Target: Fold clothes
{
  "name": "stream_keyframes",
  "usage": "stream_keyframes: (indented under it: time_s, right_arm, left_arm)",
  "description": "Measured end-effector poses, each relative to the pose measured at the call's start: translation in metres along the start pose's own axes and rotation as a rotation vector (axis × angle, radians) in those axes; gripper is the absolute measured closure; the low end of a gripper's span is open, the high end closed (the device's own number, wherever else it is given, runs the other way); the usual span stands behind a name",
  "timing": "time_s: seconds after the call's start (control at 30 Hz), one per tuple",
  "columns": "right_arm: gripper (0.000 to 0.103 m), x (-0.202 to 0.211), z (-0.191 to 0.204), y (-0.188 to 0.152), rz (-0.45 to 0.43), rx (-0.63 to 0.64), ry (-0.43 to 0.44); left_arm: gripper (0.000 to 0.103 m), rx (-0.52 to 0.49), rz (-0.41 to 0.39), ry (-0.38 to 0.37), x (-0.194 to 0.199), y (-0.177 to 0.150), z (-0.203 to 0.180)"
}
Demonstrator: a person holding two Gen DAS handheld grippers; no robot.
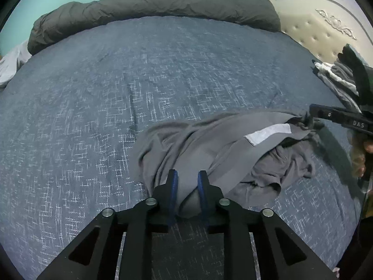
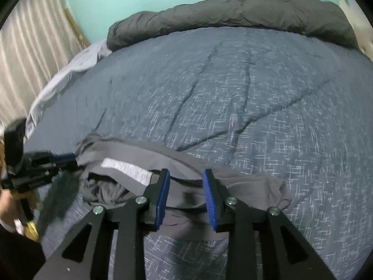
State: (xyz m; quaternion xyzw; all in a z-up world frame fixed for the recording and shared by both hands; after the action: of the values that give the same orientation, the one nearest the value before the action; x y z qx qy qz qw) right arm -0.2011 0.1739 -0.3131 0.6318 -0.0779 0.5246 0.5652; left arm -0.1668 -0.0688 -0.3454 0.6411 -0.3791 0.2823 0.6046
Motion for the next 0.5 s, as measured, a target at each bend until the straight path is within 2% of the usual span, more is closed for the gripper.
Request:
stream_keyframes:
  time_s: [0.37, 0.5]
  right_arm:
    - [0.074, -0.013, 0.002, -0.006, 0.036, 0.106, -0.081]
    - [0.074, -0.015, 0.003, -0.007, 0.039, 0.122, -0.074]
  left_arm:
    - [0.081, -0.098, 0.020, 0.035, -0.013, -0.007, -0.010]
    - [0.081, -0.100, 0.029, 0.042, -0.015, -0.008, -0.005]
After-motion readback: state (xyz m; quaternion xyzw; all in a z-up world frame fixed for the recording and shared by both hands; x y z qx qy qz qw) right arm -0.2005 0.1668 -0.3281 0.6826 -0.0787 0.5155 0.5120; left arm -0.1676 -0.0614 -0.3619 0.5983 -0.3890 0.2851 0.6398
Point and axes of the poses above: each gripper's, at about its wrist camera, not at the fingertips, and x roughly against the way its jaws point, z to its left, y to its top, the point moved 7 cm from there along -x, roughly the way its jaws point, and after that the axes turned 4 degrees about x, right-handed, at the moved point
